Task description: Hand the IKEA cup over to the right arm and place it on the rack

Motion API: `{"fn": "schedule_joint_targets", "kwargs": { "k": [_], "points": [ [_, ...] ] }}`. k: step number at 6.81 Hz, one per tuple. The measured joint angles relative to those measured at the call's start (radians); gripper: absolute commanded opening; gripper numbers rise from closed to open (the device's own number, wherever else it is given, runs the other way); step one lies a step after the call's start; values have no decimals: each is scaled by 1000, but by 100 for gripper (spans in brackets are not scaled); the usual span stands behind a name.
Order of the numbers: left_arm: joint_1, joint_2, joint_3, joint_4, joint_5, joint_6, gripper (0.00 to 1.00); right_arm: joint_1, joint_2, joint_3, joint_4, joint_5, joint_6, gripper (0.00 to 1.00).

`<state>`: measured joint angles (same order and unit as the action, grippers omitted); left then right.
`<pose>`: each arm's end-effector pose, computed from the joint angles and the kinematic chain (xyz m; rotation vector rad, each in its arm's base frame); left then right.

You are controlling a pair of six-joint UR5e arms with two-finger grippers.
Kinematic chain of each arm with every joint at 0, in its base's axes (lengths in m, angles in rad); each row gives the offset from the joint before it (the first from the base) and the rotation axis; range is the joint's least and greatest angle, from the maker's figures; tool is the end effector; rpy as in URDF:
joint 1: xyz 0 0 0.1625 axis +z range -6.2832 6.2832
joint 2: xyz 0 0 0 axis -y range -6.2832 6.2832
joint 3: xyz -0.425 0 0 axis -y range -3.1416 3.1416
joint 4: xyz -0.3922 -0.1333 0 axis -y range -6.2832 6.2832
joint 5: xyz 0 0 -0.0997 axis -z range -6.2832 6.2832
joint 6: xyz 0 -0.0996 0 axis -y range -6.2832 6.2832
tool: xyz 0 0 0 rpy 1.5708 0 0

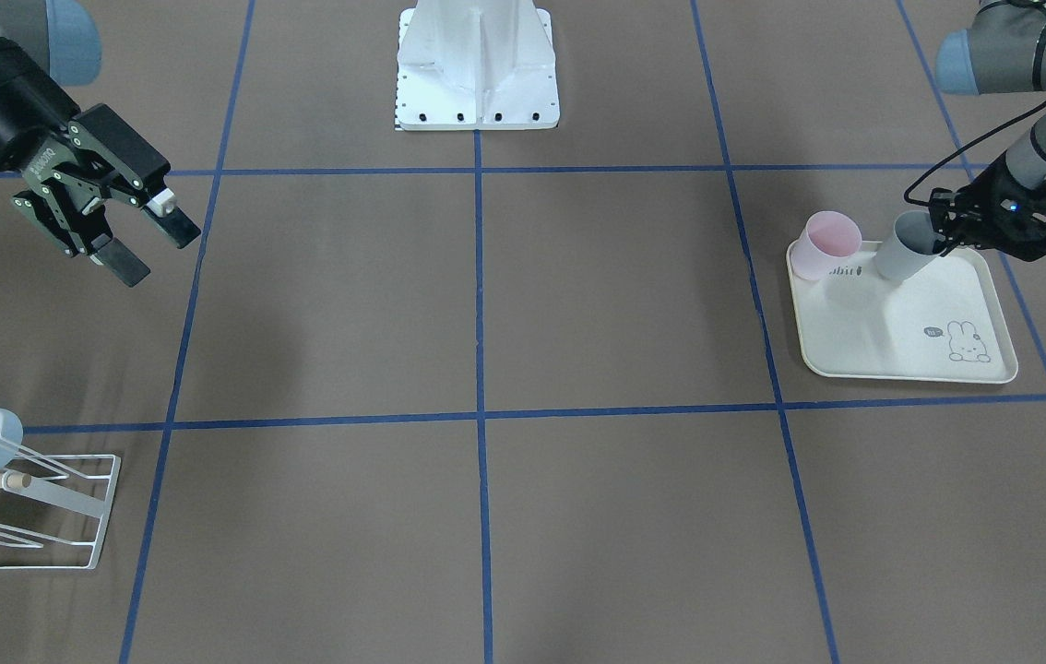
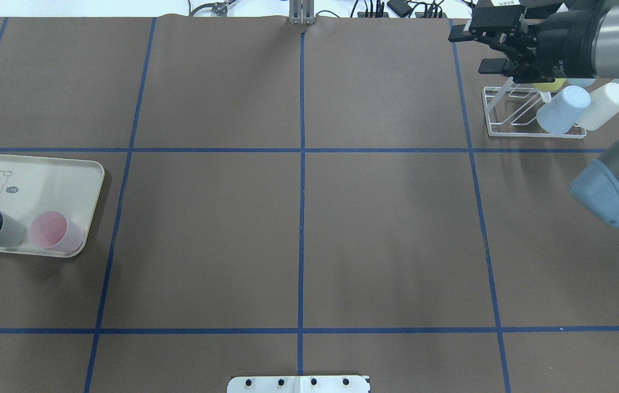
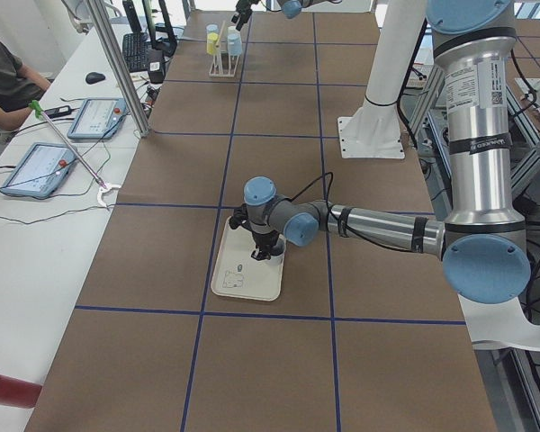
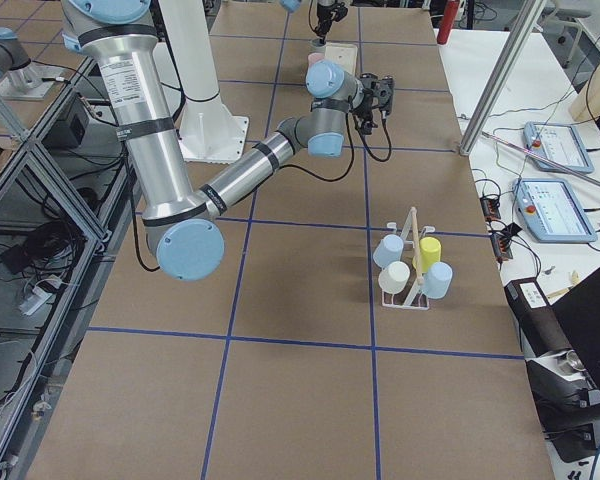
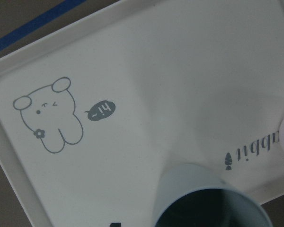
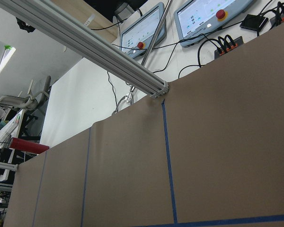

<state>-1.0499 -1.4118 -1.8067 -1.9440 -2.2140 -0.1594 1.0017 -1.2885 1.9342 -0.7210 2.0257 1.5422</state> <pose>0.1592 -0.4254 0.5804 0.2005 0.7480 0.4881 -0.2093 -0.4933 0.2420 0.4060 -1.4639 0.4416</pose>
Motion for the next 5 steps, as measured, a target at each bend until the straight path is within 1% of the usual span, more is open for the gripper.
{"fn": "schedule_joint_targets", "kwargs": {
  "k": [2,3,4,5],
  "points": [
    [-163,9,-51,6,50,3,0,0,0,4,0,1,13,100],
    [-235,1,-62,7,102,2,0,0,0,5,0,1,20,100],
    [-281,-18,-69,7,159,-18,0,0,0,7,1,2,24,100],
    [-306,-51,-81,4,203,-105,0,0,0,11,1,2,27,100]
  ]
}}
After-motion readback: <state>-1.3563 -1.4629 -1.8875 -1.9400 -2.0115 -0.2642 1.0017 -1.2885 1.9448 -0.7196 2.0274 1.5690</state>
